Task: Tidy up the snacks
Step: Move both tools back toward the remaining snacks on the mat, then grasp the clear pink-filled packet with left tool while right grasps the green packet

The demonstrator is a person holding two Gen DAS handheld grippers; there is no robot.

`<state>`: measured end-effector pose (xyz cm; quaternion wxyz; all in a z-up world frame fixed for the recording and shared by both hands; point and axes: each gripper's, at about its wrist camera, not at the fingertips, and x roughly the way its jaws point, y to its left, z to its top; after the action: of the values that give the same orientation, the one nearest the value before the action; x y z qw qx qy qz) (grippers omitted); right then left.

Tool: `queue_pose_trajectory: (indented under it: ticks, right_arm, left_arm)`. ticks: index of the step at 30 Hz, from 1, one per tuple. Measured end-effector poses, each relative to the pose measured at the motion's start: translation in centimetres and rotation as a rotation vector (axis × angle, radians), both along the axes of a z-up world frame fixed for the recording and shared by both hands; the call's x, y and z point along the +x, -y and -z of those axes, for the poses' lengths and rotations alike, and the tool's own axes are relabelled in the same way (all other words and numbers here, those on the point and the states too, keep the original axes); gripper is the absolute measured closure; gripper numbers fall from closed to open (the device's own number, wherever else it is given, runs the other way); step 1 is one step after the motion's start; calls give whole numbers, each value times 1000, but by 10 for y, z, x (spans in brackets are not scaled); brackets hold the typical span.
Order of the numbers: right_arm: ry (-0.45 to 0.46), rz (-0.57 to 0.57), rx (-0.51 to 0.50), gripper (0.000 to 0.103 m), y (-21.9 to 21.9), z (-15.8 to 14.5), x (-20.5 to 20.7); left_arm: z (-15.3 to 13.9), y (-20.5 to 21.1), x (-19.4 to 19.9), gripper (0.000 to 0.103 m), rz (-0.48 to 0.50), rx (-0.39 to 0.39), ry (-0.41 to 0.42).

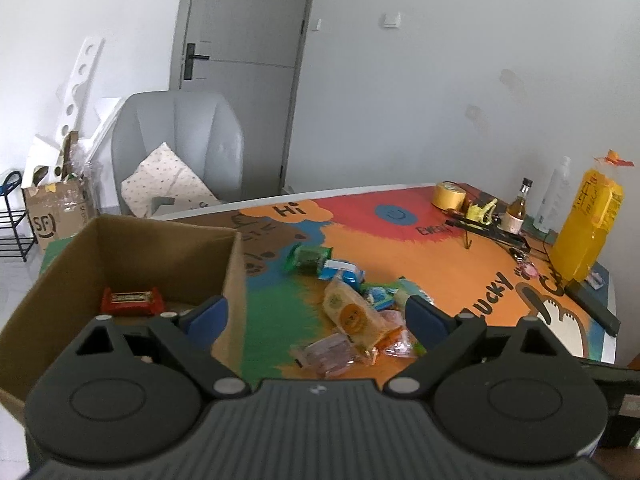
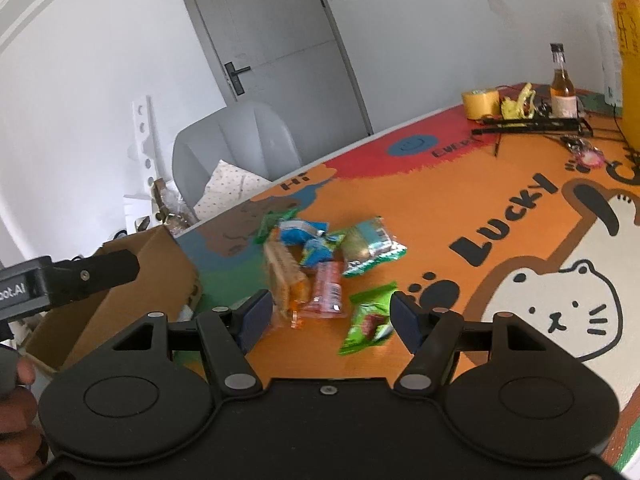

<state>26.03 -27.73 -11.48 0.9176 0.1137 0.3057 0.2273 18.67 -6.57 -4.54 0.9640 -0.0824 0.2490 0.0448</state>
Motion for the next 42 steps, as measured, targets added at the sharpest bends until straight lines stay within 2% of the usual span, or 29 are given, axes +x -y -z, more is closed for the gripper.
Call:
queue_pose_trajectory:
  ticks: [3,10,15,20,24,39,42]
  right_arm:
    - [-13,3,9,37,4,6,5]
    - [-44,5,27,38,12,21,17]
    - [-63,2,36,41,15,29,25]
    - [-66,-16,33,43,11,35,32]
    - [-70,-30,28,45,6,40,37]
    - [-44,-50,-31,47,-7,43,44]
    - [-36,-55,-55,47,-10,43,43]
  left_arm:
    - [1,5,5,11,9,13,2]
    - [16,20,26,23,54,21,-54]
    - [32,24,42,32,50,11,-103]
    - [45,25,55,36,44,16,-136]
    - [54,22,63,43,28,21,-156]
    - [84,18,82,44,-2,37,-221]
    - [89,16,84,44,1,15,-233]
